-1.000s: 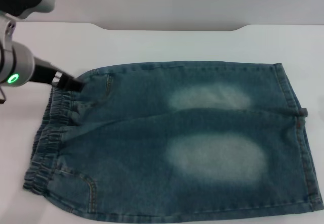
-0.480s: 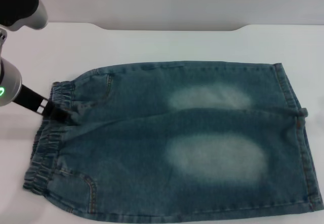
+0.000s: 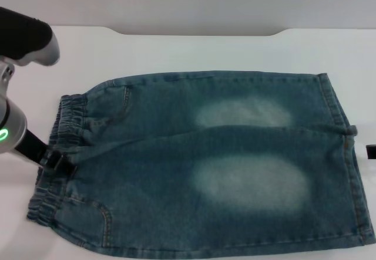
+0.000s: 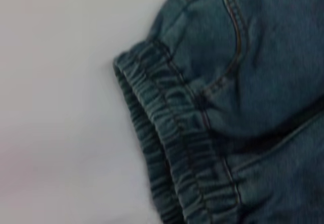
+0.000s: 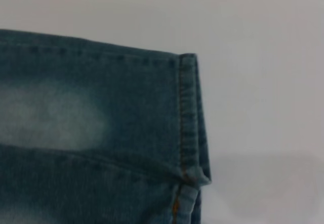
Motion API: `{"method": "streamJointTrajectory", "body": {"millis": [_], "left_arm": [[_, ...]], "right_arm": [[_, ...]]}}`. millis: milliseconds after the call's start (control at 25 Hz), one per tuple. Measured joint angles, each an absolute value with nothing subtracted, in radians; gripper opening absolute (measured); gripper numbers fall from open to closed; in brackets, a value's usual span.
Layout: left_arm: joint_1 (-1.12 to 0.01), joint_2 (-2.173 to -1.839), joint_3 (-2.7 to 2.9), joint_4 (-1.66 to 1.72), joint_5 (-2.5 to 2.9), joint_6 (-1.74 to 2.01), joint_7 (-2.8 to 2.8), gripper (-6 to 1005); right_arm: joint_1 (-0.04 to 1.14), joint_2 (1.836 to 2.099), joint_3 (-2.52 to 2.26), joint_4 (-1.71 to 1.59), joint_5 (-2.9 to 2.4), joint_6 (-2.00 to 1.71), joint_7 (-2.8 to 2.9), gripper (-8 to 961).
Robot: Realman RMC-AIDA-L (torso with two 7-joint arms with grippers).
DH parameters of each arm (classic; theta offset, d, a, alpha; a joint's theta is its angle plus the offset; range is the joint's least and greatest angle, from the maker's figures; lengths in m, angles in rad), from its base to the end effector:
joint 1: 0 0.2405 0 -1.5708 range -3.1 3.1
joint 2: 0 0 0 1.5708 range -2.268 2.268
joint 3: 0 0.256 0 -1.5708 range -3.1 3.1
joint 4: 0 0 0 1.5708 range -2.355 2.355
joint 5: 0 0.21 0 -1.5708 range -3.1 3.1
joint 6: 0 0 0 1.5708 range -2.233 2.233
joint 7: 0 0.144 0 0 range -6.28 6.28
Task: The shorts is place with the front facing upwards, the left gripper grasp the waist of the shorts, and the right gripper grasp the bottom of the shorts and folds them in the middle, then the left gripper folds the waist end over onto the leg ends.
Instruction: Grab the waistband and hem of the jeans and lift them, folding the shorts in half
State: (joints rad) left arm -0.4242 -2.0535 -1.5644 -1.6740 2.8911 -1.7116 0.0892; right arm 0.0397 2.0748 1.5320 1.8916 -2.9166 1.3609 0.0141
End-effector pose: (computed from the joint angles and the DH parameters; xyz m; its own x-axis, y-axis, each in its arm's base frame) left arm -0.2028 0.3141 0.0345 0.4531 0.8836 -0.1179 0.5576 -0.3841 -0.7359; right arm 0.2408 0.2794 0.0538 0.4574 -0.8492 -0.2639 -0.6562 -0.1220 -0.7447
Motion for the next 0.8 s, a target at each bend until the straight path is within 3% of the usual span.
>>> {"method": "streamJointTrajectory", "body": {"millis": [800], "left_arm": [[-0.460,-2.051,-1.484,-1.672,2.892,-1.872,0.003,847]], "right_arm": [[-0.017,2.072,1.559,1.976,-2.916,1.396,-0.029,678]]}}
